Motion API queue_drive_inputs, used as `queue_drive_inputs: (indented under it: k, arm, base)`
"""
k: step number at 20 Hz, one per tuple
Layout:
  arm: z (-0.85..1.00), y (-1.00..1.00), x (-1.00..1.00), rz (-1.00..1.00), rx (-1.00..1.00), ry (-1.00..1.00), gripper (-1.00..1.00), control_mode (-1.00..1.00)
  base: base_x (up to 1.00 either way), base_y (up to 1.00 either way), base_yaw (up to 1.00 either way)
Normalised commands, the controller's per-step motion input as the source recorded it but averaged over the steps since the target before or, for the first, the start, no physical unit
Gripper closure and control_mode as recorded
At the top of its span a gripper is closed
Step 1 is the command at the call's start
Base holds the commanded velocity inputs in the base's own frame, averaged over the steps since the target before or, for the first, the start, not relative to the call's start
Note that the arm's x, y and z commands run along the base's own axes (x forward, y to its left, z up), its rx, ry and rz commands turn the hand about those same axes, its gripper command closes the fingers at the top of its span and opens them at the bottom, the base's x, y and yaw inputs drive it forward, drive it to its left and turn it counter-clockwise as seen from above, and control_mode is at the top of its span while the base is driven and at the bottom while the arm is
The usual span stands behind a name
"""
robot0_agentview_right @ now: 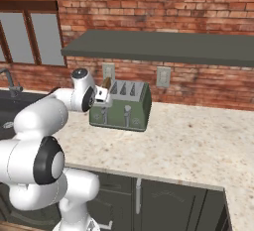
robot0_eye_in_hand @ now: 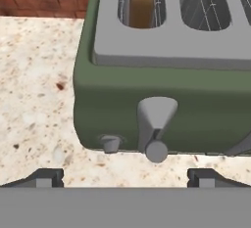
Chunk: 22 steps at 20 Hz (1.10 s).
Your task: Start the toaster. Once the lever pops up, take the bread to the plate on the dining counter.
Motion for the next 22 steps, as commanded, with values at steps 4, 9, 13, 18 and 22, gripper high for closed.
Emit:
queue_drive_inputs:
  k: [4,9,13,18,22]
  arm:
    - [-0.17,0.06,0.02,0.0,0.0,0.0,-1.0,-1.0]
    - [-0.12,0.06,0.06,0.0,0.0,0.0,-1.0,-1.0]
    - [-0.07,0.03,0.06,0.0,0.0,0.0,-1.0,-1.0]
    - [-0.04,0.0,0.11,0.0,0.0,0.0,-1.0,-1.0]
    - [-0.06,0.0,0.09,0.0,0.0,0.0,-1.0,-1.0]
  base:
    - [0.0,0.0,0.0]
    - [0.0,0.0,0.0]
    - [0.0,0.0,0.0]
    - [0.0,0.0,0.0]
    - [0.0,0.0,0.0]
